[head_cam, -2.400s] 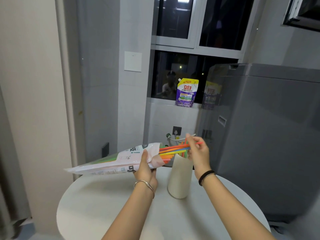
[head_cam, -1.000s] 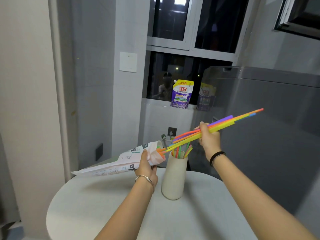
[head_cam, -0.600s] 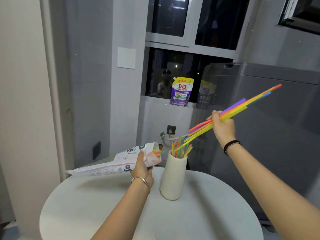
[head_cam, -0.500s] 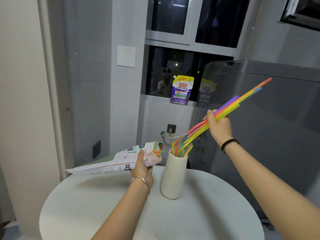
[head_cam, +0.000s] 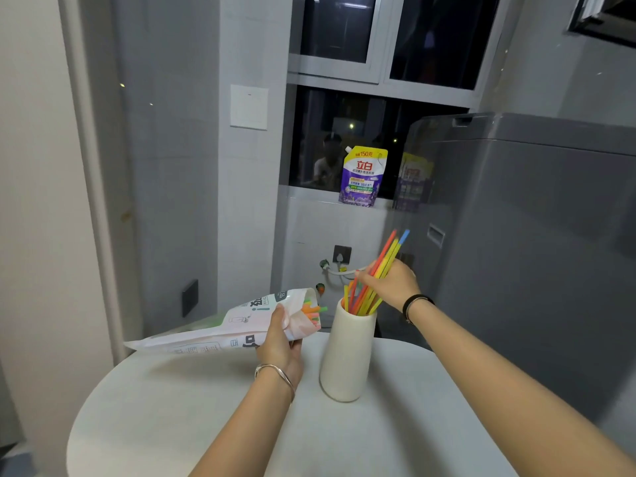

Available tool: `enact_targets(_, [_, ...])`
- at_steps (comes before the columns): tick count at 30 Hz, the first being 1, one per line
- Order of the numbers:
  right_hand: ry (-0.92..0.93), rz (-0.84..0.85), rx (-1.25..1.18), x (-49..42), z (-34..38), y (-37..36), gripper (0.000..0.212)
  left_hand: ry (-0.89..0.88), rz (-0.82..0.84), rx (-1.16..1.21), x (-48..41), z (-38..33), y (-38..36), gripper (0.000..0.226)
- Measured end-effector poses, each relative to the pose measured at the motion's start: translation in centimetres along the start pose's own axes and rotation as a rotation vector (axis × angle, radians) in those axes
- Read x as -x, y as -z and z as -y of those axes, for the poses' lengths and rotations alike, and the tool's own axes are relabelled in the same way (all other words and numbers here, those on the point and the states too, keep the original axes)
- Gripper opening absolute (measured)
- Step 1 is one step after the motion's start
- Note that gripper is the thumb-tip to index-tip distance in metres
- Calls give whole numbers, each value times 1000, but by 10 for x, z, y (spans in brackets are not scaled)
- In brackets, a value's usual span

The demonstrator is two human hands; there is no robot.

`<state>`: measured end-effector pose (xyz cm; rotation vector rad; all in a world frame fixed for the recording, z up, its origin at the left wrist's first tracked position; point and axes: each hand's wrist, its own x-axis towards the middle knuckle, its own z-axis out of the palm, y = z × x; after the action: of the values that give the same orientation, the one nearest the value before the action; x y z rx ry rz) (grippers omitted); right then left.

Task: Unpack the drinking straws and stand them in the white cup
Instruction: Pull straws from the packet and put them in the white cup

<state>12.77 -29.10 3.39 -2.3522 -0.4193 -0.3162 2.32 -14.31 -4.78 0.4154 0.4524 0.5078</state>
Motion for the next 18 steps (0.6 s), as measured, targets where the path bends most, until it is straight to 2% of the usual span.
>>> enact_targets(2, [30, -39, 18, -1, -2, 0, 23, 5, 1, -2, 0, -1, 0, 50])
enact_targets(5, [74, -91, -140, 0, -1, 3, 19, 10, -6, 2, 2, -1, 0, 49])
enact_targets(8, [137, -107, -158, 1, 1, 6, 36, 9, -11, 9, 6, -2, -1, 48])
enact_targets(13, [189, 219, 151, 15, 4, -3, 47, 22, 1, -7, 17, -4, -1, 48])
enact_targets(15, [228, 112, 170, 21, 7, -4, 46, 30, 6, -14, 20, -6, 0, 48])
enact_targets(16, [251, -11, 94, 29, 12, -4, 43, 33, 13, -18, 23, -8, 0, 49])
enact_targets(18, [244, -247, -224, 47, 26, -9, 37, 29, 28, -41, 26, -9, 1, 49])
